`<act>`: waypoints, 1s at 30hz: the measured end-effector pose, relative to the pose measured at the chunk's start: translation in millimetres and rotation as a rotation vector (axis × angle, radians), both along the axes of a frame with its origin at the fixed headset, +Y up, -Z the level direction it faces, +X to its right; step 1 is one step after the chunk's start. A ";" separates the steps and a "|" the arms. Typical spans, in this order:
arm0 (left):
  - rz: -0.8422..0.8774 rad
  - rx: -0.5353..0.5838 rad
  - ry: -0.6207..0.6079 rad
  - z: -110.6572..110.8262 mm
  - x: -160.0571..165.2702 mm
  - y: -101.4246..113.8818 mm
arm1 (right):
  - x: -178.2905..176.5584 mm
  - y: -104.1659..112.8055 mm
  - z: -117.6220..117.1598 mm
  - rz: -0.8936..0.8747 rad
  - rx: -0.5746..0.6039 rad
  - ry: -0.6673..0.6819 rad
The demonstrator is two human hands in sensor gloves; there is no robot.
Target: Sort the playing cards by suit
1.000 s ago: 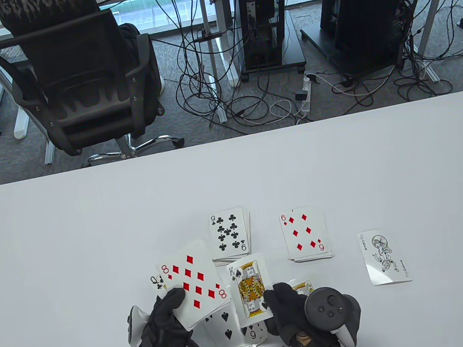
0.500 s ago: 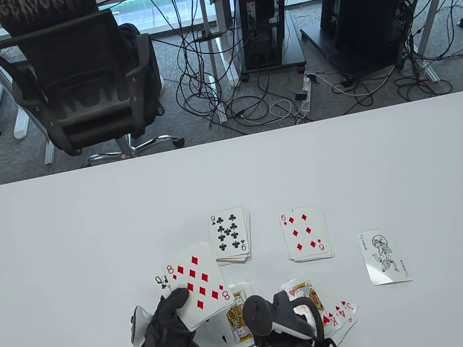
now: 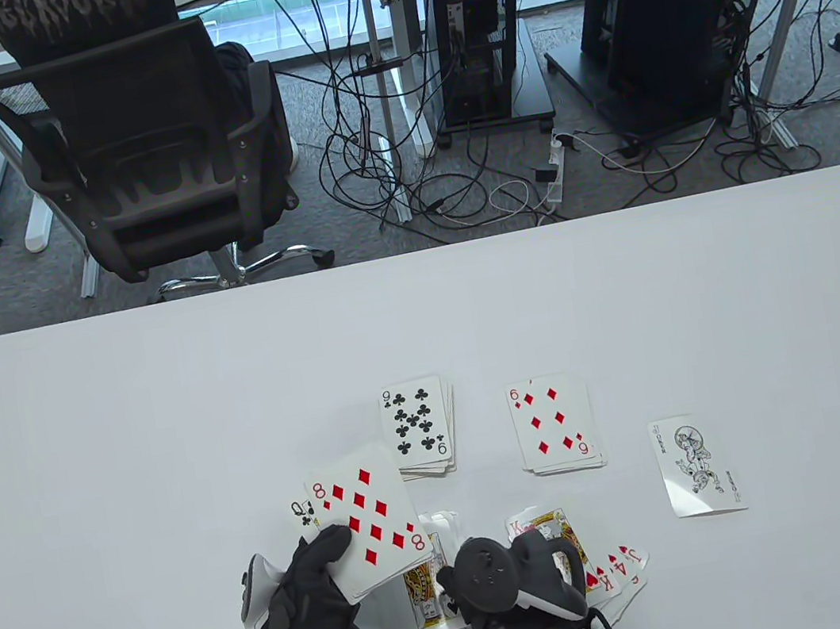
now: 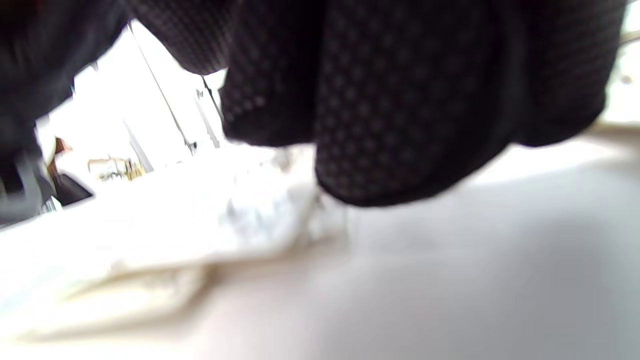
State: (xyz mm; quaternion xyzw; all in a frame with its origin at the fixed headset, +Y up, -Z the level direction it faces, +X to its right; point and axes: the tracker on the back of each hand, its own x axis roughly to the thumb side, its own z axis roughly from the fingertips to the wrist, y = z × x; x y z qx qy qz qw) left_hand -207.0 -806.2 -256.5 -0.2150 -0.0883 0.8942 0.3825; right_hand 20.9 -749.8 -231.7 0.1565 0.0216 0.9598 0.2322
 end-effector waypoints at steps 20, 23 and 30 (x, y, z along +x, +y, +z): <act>-0.044 0.033 -0.102 6.3 18.7 0.6 | 9.0 22.1 15.8 -0.403 0.162 0.111; -0.041 0.037 -0.109 6.5 19.7 0.4 | 7.5 23.5 17.3 -0.359 0.189 0.107; -0.035 0.047 -0.126 7.2 22.3 1.9 | 11.0 22.2 16.6 -0.439 0.197 0.048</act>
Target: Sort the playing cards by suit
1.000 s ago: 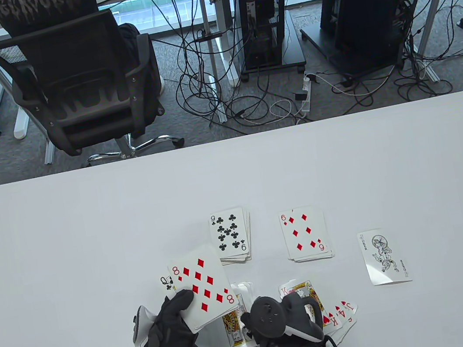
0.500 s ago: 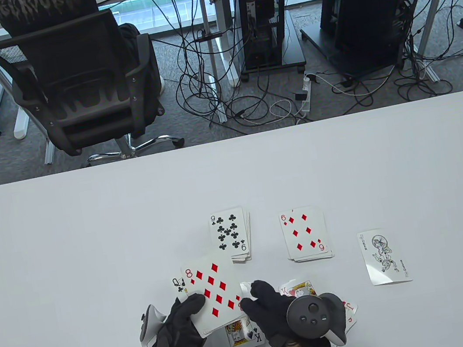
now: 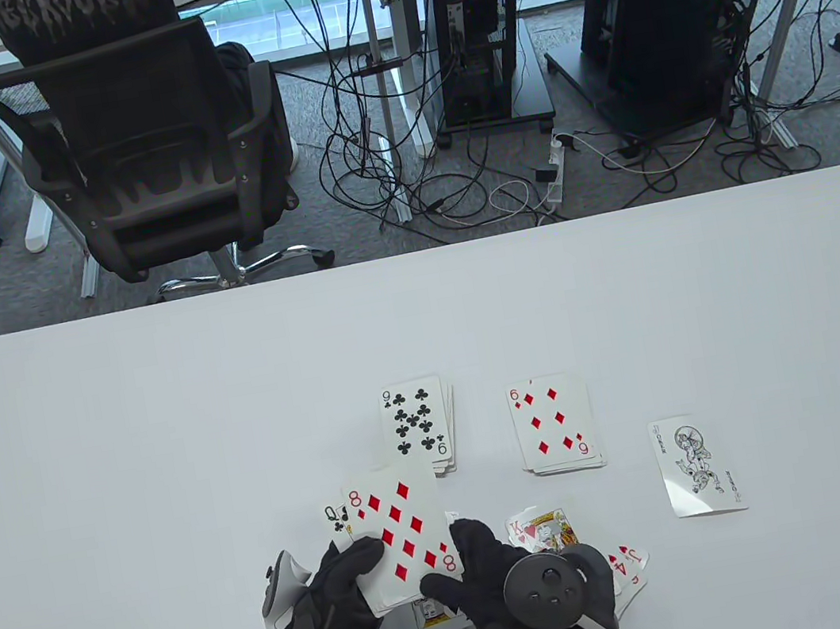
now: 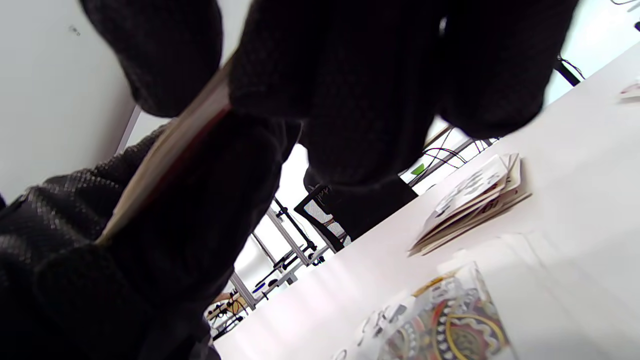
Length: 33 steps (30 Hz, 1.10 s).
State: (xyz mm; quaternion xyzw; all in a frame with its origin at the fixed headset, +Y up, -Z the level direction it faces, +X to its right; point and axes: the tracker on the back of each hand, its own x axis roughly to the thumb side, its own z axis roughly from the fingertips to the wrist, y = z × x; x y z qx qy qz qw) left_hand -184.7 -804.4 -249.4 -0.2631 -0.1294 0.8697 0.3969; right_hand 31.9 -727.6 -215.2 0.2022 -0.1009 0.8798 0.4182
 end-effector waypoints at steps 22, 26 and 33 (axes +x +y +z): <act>-0.011 0.023 -0.033 1.1 4.5 2.0 | 23.5 -8.2 -8.0 -0.268 -0.061 -0.092; -0.013 0.019 -0.024 1.1 3.0 2.9 | 32.2 -9.6 -11.4 -0.294 -0.070 -0.136; -0.005 0.010 -0.005 0.3 0.5 4.0 | 53.1 -11.7 -19.3 -0.380 -0.108 -0.213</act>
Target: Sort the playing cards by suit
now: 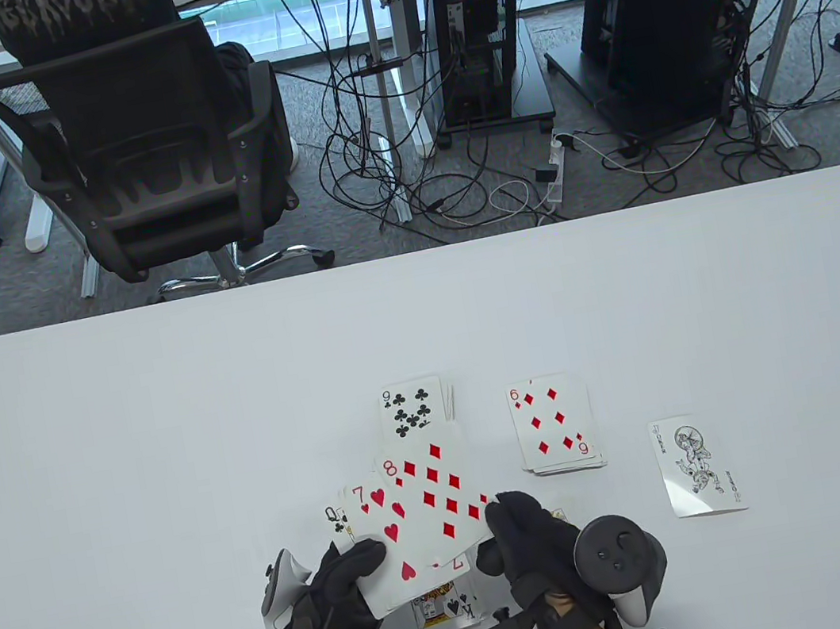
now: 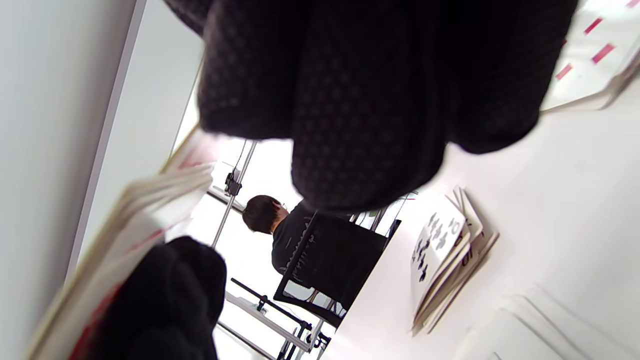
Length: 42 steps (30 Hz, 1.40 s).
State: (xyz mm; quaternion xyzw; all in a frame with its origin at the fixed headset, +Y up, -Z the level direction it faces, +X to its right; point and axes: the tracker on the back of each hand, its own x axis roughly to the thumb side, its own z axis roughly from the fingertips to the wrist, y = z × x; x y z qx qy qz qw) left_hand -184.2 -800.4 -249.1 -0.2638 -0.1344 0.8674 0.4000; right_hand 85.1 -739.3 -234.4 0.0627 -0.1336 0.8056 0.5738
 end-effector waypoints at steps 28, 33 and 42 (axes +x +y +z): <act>-0.063 0.019 -0.057 2.0 6.5 0.3 | -9.9 -1.8 2.4 -0.011 -0.022 0.058; -0.043 -0.002 -0.035 1.9 3.7 0.6 | 8.2 2.6 -3.8 -0.058 -0.030 -0.018; -0.015 -0.043 0.021 -1.9 -5.9 -2.1 | 47.5 14.1 -32.4 -0.048 -0.079 -0.185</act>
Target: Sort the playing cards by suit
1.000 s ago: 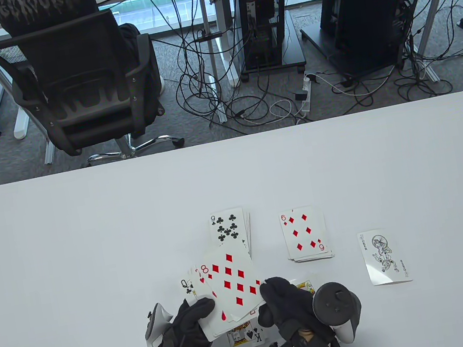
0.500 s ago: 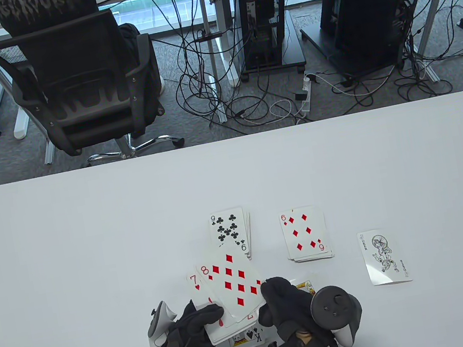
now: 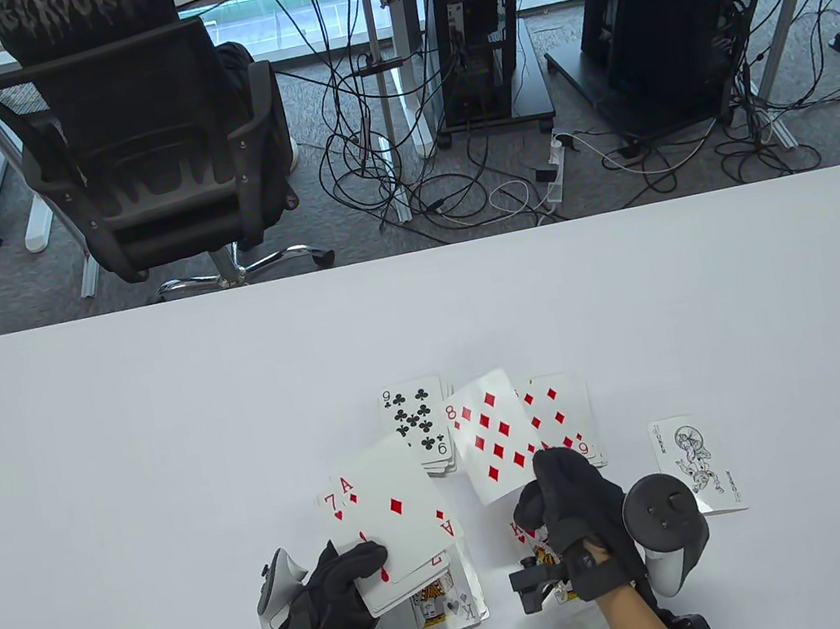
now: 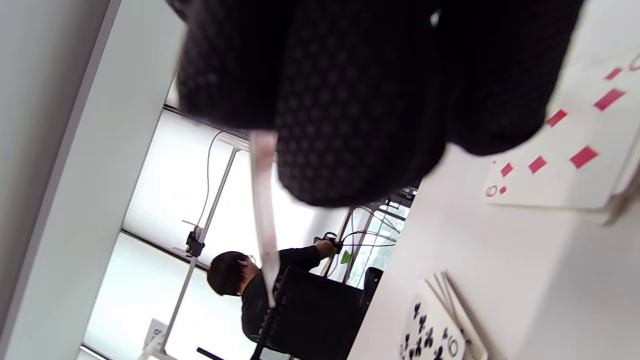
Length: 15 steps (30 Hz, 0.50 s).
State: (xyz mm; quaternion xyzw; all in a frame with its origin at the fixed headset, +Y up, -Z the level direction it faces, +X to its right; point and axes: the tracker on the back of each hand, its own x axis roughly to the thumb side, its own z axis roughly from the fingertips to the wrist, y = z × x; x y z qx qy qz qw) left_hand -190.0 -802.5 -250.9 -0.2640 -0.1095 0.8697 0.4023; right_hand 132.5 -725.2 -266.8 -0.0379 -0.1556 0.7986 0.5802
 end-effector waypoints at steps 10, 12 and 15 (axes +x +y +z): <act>0.020 -0.017 0.012 -0.8 -0.9 2.5 | 34.1 -25.0 -63.4 0.405 -0.408 -0.192; 0.022 -0.018 0.011 -0.8 -0.6 2.8 | 35.1 -31.2 -68.9 0.539 -0.497 -0.211; 0.021 -0.026 0.012 -0.3 -0.2 2.4 | 32.8 -36.6 -75.8 0.753 -0.630 -0.192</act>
